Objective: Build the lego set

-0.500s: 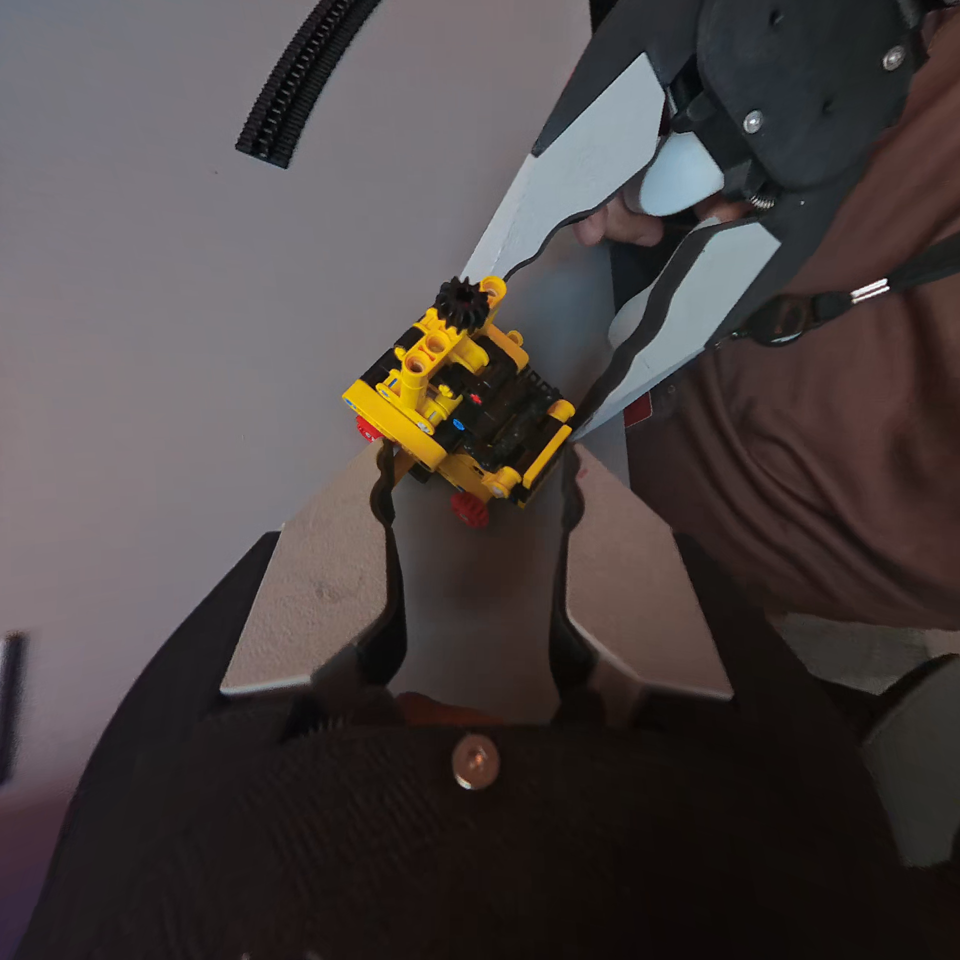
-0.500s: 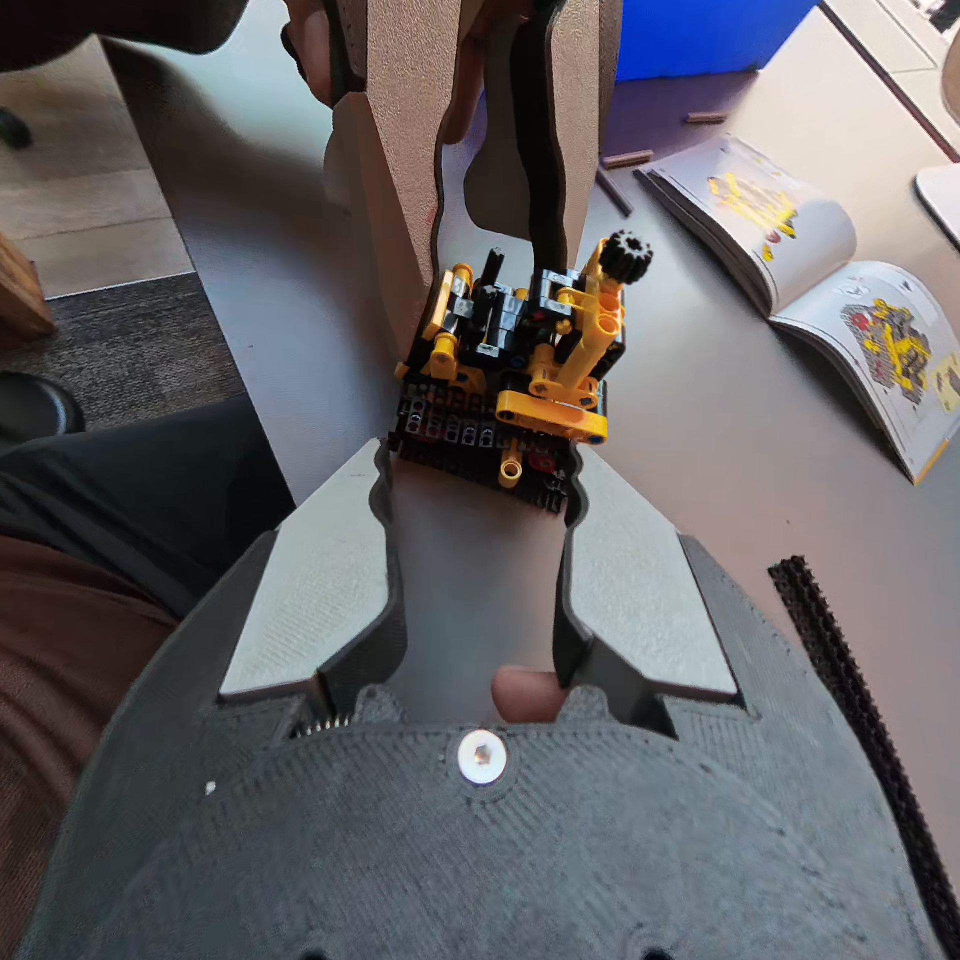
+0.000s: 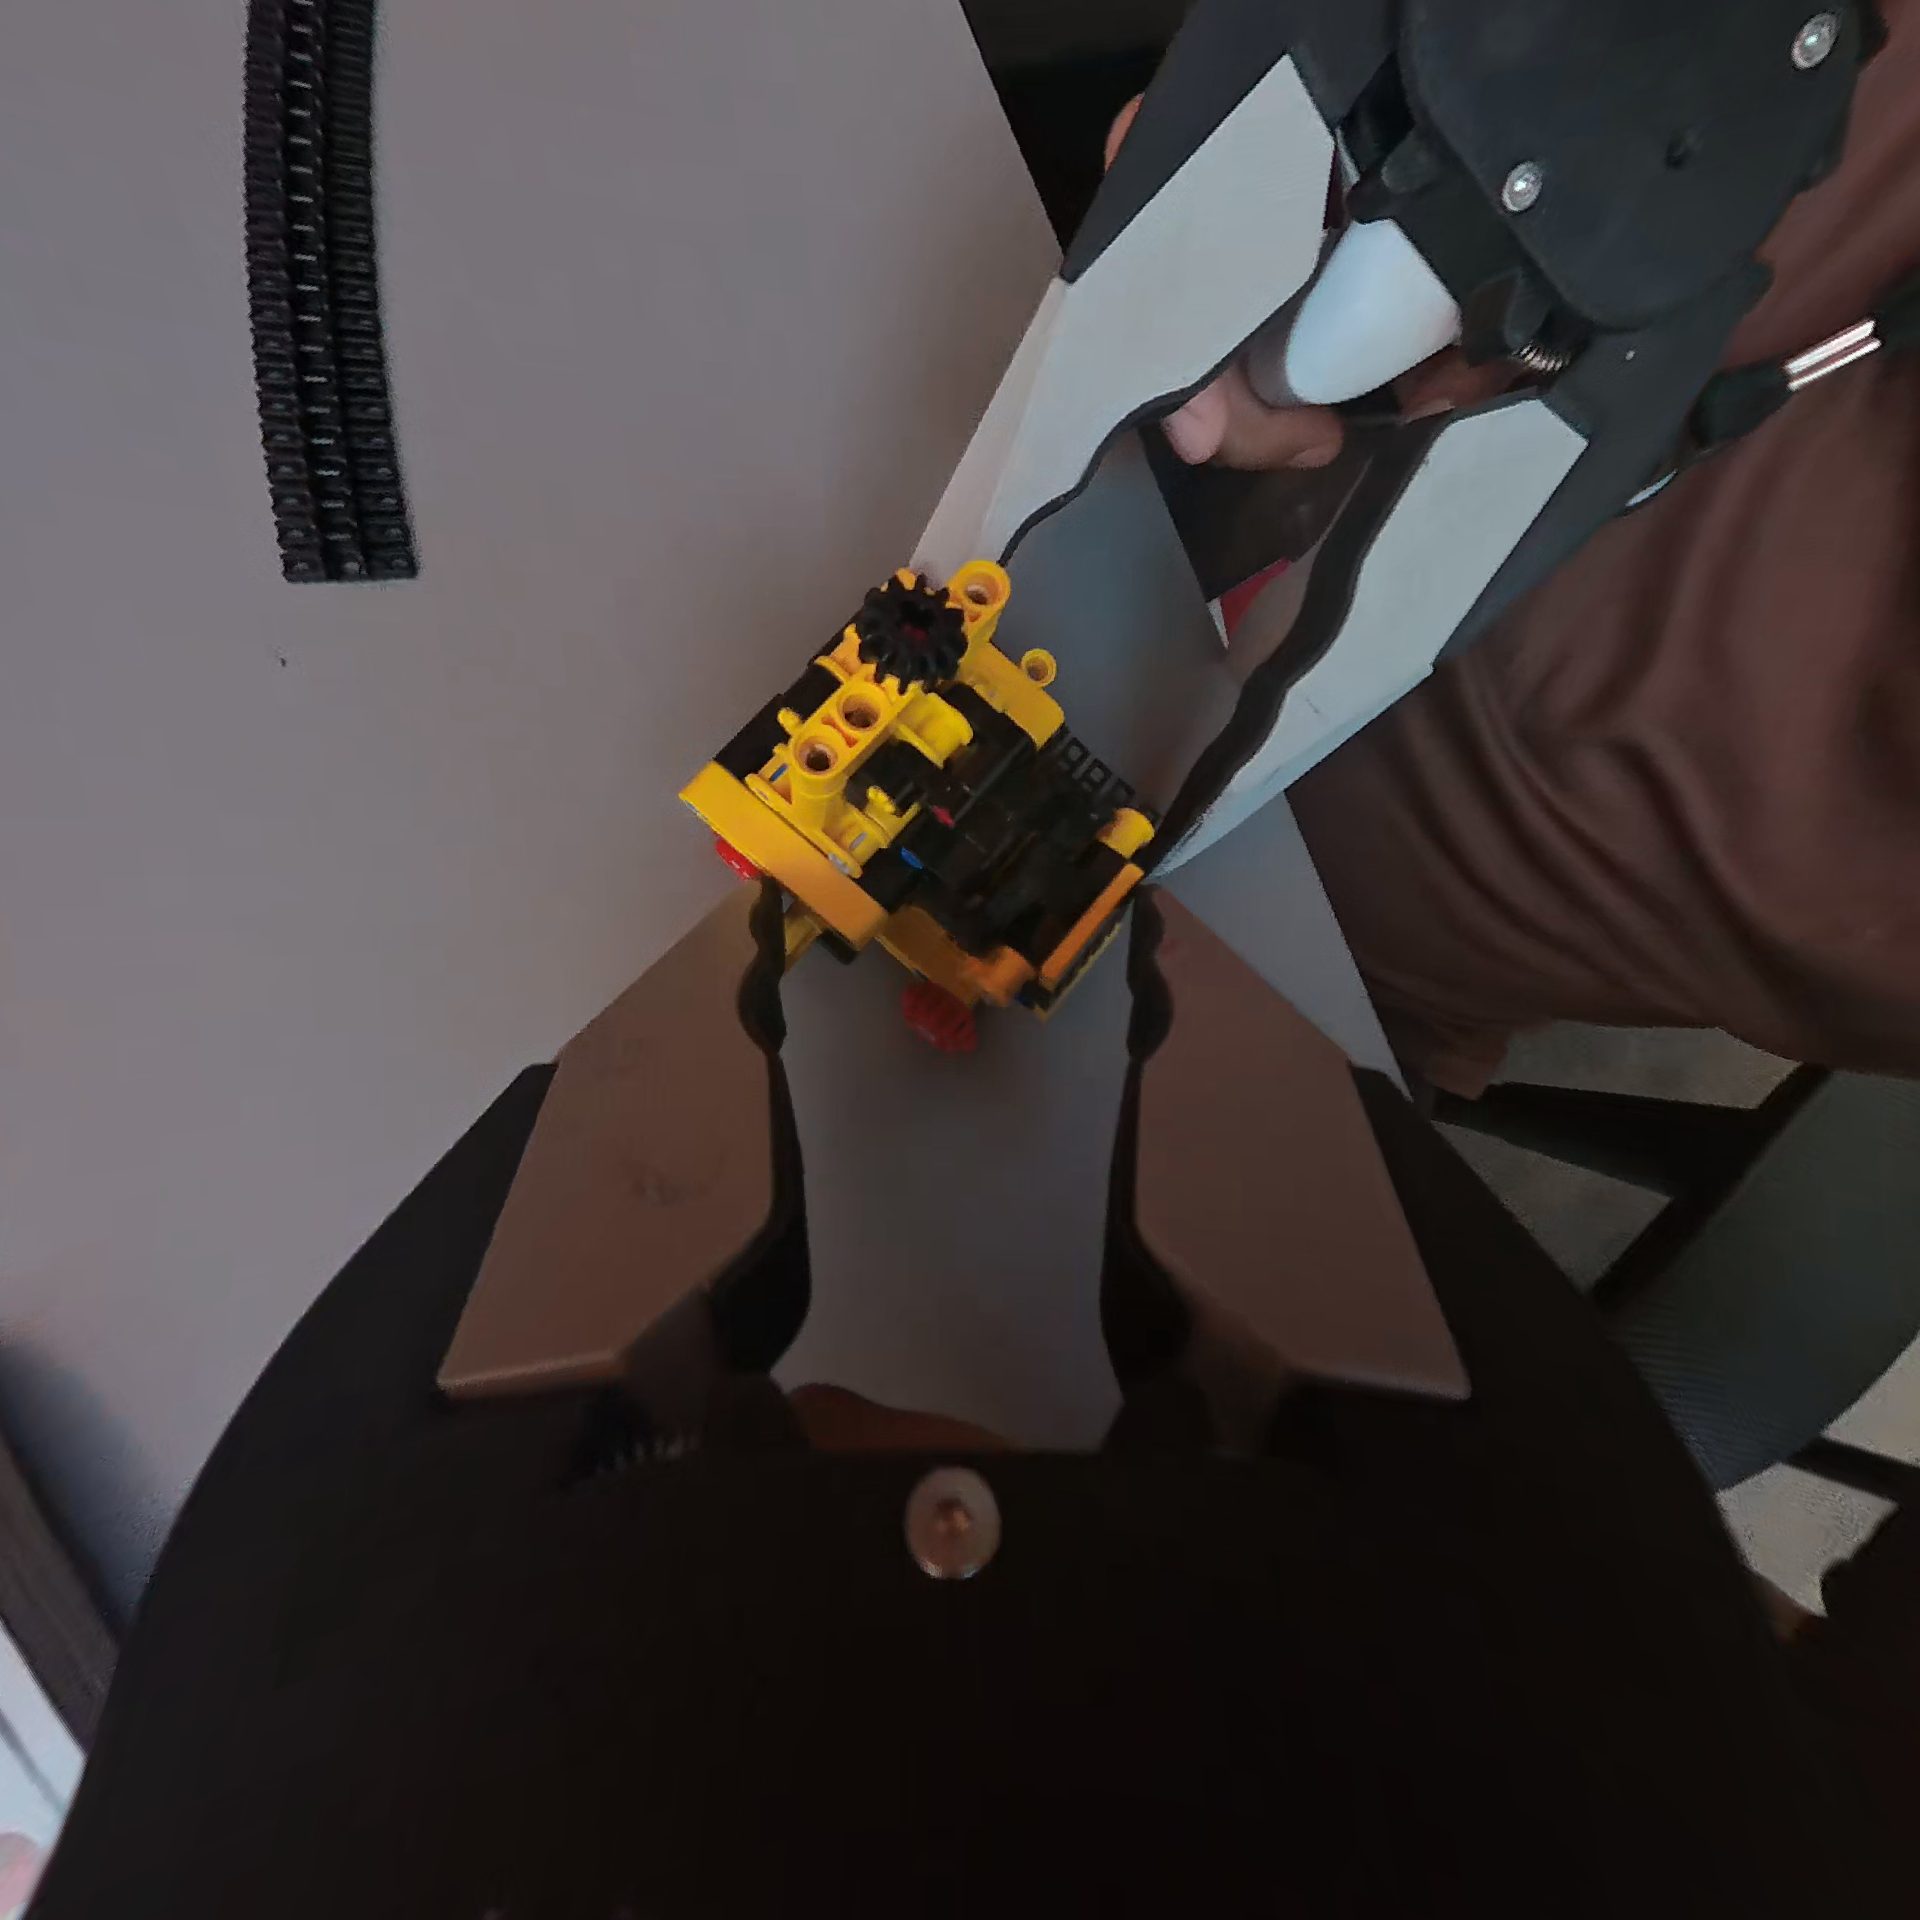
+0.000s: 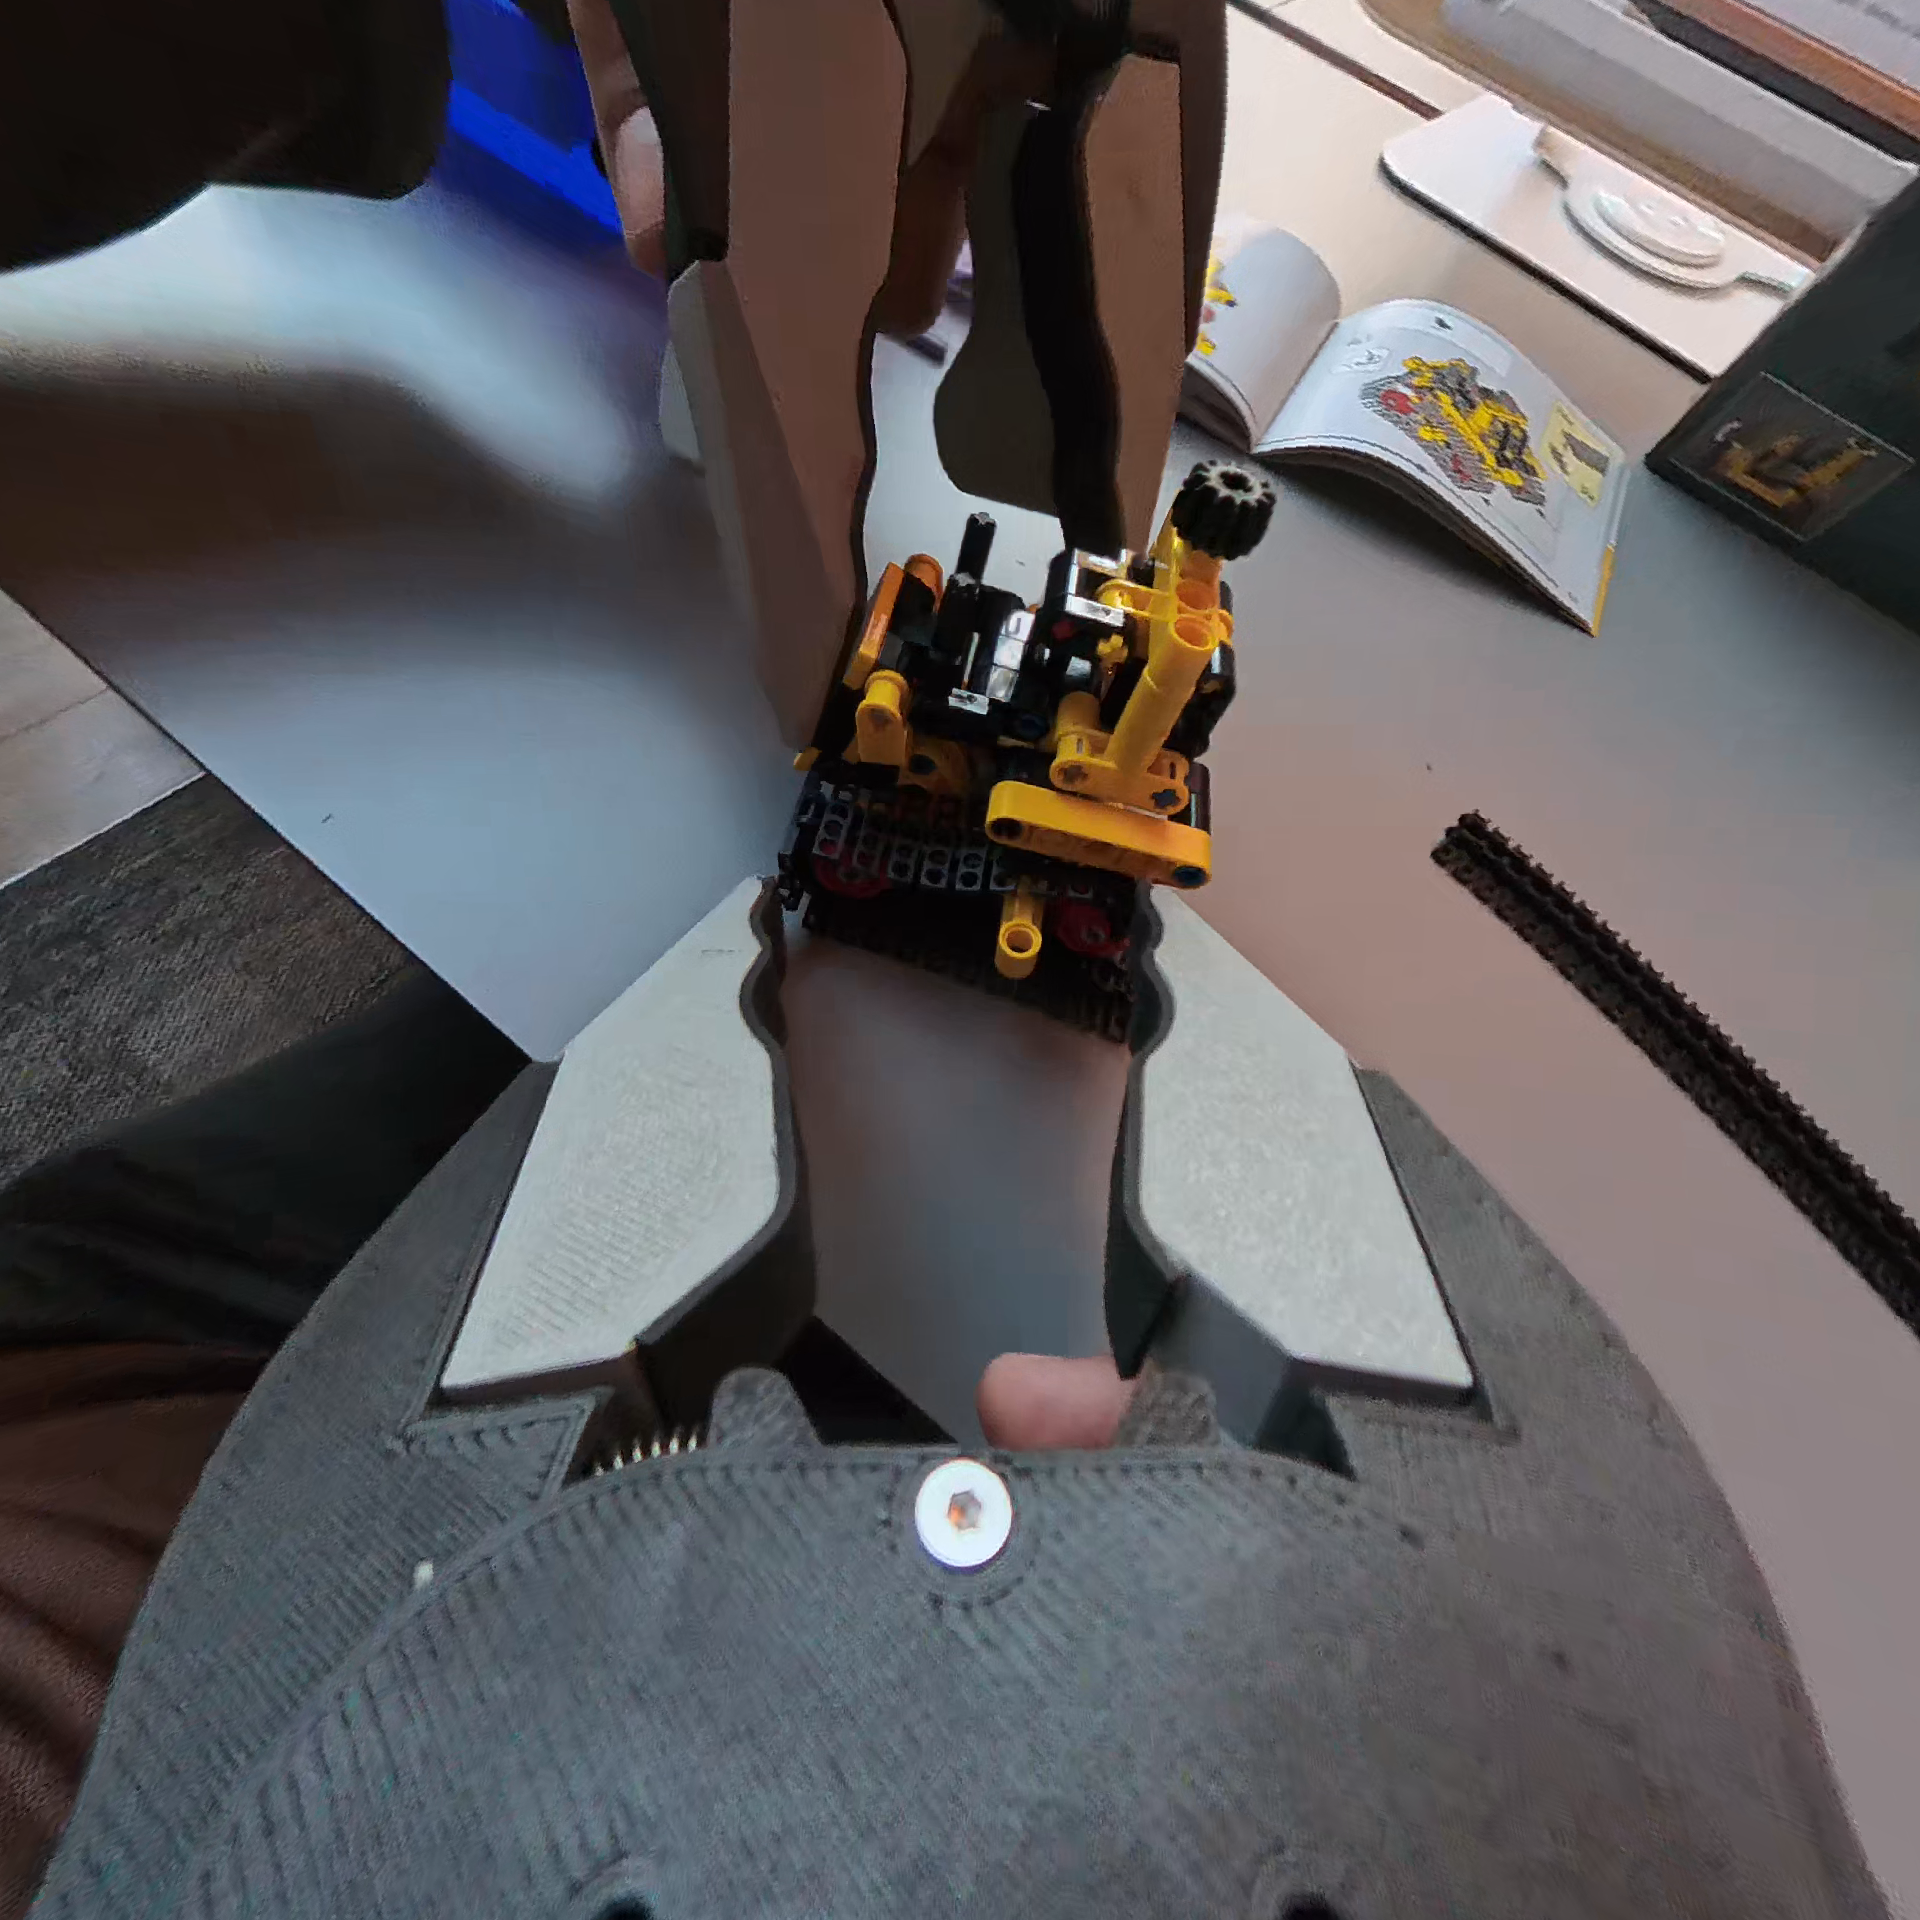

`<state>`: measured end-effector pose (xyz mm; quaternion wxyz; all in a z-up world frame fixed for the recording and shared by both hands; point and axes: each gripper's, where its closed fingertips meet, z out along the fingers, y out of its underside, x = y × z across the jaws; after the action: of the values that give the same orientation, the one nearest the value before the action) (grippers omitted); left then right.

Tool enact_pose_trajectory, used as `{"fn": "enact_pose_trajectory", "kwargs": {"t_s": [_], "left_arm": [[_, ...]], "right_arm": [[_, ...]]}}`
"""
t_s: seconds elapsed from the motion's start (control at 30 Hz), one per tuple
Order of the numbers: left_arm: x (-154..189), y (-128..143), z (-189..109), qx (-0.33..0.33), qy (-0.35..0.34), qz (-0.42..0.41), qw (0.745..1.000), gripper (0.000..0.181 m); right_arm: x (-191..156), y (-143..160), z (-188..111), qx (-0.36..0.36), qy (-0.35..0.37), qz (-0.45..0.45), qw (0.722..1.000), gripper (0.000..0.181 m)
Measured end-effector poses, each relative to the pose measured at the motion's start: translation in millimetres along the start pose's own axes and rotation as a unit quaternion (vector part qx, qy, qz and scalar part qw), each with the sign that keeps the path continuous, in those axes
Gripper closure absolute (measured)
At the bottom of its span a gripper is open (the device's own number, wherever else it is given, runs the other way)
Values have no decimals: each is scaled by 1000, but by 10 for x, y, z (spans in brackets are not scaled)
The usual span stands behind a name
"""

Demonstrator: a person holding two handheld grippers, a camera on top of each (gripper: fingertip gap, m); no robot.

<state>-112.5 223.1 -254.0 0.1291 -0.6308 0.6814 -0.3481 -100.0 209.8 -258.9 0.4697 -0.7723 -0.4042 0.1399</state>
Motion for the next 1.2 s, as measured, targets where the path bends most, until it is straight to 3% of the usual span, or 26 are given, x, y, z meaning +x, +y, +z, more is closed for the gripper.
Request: {"fn": "enact_pose_trajectory", "kwargs": {"t_s": [0.13, 0.2, 0.3, 0.43, 0.57, 0.63, 0.73, 0.9, 1.03, 1.1, 1.2], "left_arm": [[-18, -51, 19, -1, 22, -4, 1000, 117], [-29, -45, 11, -1, 8, -3, 1000, 114], [-7, -101, -68, 35, -20, 15, 999, 113], [-24, -230, -332, 81, -108, -20, 991, 111], [129, -275, -557, 127, -237, -90, 959, 118], [235, -259, -543, 147, -288, -138, 936, 129], [367, -225, -376, 171, -343, -188, 904, 136], [331, -2, -19, 138, -406, -252, 868, 123], [214, 186, 130, 97, -434, -269, 854, 122], [181, 176, 133, 108, -433, -274, 852, 124], [153, 210, 123, 105, -433, -283, 849, 121]], "right_arm": [[20, 25, -30, 3, 15, 4, 1000, 111], [17, 82, -80, 0, 14, -1, 1000, 101], [47, 162, -225, 7, 4, 4, 1000, 102], [270, 214, -433, 14, -19, -19, 1000, 113], [663, 172, -455, 3, -82, -56, 995, 118], [714, 150, -414, -8, -173, -67, 983, 134], [831, 69, -259, -5, -255, -87, 963, 136], [609, 91, -107, -5, -387, -173, 906, 131], [501, 154, -17, -2, -427, -236, 873, 124], [446, 155, -46, -2, -451, -242, 859, 122], [420, 189, -22, -9, -451, -261, 854, 125]]}}
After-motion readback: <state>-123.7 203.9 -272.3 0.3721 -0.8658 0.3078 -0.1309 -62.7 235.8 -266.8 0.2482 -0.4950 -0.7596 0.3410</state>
